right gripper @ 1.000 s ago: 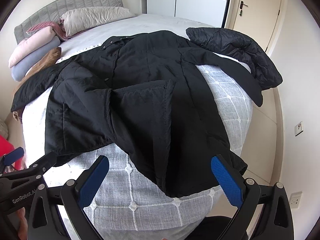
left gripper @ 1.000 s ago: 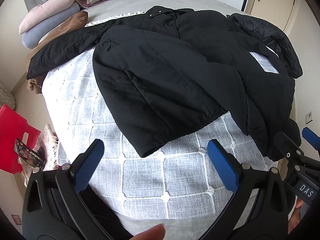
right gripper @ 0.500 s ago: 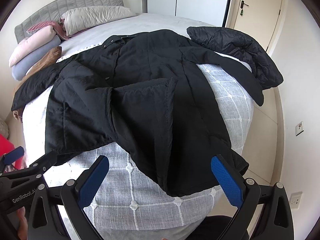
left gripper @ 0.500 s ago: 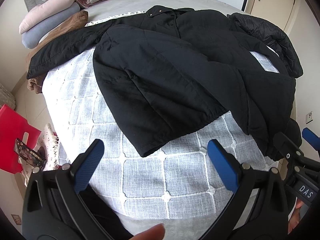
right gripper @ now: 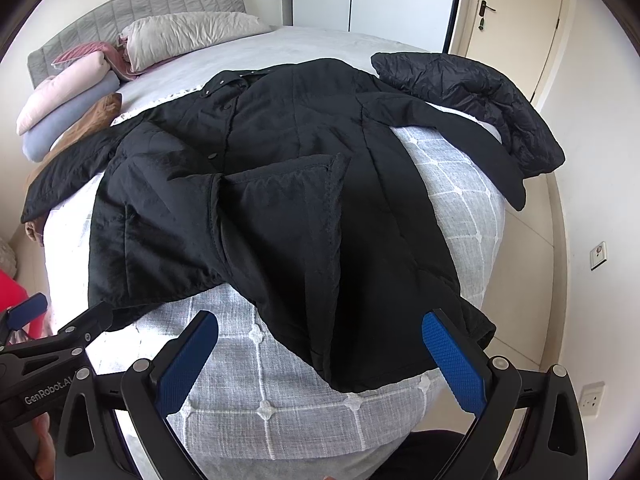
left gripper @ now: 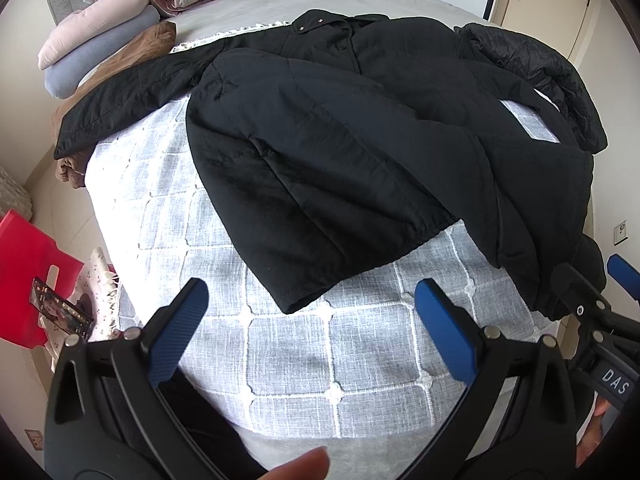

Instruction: Fold large clothes

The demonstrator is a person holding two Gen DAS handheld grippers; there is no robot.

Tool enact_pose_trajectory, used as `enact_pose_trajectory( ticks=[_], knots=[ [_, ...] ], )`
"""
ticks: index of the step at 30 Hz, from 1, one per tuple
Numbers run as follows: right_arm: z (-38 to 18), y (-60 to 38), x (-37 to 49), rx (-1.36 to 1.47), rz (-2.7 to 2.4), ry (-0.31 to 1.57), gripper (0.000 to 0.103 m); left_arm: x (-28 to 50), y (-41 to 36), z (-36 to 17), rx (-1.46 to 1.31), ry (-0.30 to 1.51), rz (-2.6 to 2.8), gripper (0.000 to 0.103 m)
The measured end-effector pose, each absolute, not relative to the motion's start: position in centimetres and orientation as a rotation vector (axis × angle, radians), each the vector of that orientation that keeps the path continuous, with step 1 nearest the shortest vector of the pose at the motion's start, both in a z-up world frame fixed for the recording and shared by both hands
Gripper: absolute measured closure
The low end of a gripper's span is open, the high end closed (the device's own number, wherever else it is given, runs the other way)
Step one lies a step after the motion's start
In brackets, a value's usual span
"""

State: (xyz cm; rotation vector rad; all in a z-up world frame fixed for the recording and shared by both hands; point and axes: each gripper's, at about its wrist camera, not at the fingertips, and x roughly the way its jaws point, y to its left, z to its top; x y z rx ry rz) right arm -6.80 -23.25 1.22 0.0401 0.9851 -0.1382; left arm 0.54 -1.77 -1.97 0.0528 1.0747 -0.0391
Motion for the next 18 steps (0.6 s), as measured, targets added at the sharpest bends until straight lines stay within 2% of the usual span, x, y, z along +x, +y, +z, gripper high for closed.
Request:
enact_pose_trajectory(
  ticks=[6,11,14,18],
  knots=[
    [1.2,-23.4,-6.8,0.041,-0.135,0.988,0.0,0.8,-1.6,-2.1,0.052,1.072,-0.045,0.001],
    [0.8,-23.6,-6.6,0.055,-0.132,0.994,0.0,0.9,-1.7,-2.3,0.113,0.959,-0.018,0.001],
    [0.6,-24.0,-6.3,0.062,-0.135,0.997,0.0,2.1,-1.2,-3.4,0.083,1.035,-0.092,0.001],
    [0.4,-24.7,-6.0,0.065,-0.122,1.005,0.0,4.3,0.9,-5.0,-0.009,1.173,-0.168,0.008]
  ],
)
